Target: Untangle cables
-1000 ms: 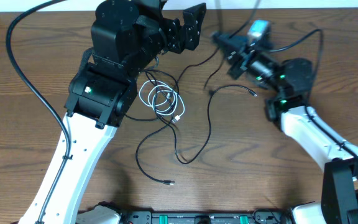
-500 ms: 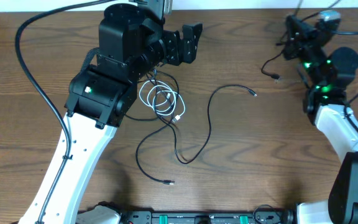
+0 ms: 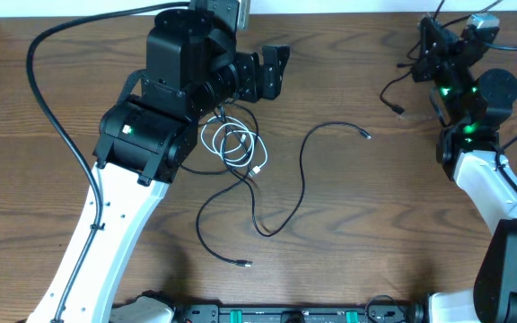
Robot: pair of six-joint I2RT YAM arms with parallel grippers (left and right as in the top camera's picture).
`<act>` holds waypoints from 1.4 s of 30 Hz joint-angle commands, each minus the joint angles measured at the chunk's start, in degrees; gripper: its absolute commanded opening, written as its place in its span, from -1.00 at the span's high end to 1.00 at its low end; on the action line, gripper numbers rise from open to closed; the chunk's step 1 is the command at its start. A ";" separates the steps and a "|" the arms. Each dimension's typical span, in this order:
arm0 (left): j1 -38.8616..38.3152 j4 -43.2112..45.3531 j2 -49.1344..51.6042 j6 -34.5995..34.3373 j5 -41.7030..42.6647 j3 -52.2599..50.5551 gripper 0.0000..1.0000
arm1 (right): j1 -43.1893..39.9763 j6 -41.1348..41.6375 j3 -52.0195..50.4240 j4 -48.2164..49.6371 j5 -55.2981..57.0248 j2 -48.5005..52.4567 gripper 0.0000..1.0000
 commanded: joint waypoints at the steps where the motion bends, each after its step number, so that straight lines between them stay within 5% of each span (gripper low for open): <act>1: 0.15 -1.51 -0.11 0.76 -0.57 0.52 -0.85 | -0.74 -0.39 0.13 -1.38 6.60 0.07 0.98; 13: 0.15 -3.61 -0.11 0.74 -0.55 0.52 -0.86 | -8.31 -6.80 0.13 -11.93 20.72 1.49 0.98; 33: 0.15 -5.64 -0.09 0.76 -0.57 0.52 -0.86 | -30.18 -6.75 0.13 -3.65 23.32 19.02 0.96; 34: 0.15 -5.66 -0.09 0.76 -0.57 0.52 -0.87 | -31.23 -6.75 0.13 -3.67 22.80 19.34 0.79; 36: 0.15 -5.66 -0.04 0.76 -0.57 0.52 -0.87 | -33.00 -6.69 0.13 -3.65 21.75 20.11 0.00; 37: 0.15 -5.66 0.00 0.76 -0.57 0.52 -0.86 | -33.90 -6.58 0.13 -3.67 21.66 20.63 -0.65; 38: 0.15 -5.66 0.04 0.79 -0.57 0.52 -0.87 | -34.45 -6.34 0.13 -3.85 21.66 20.83 -0.99; 42: 0.15 -5.66 0.44 0.76 -0.57 0.52 -0.86 | -36.57 -5.81 0.13 -5.81 21.44 20.87 -0.99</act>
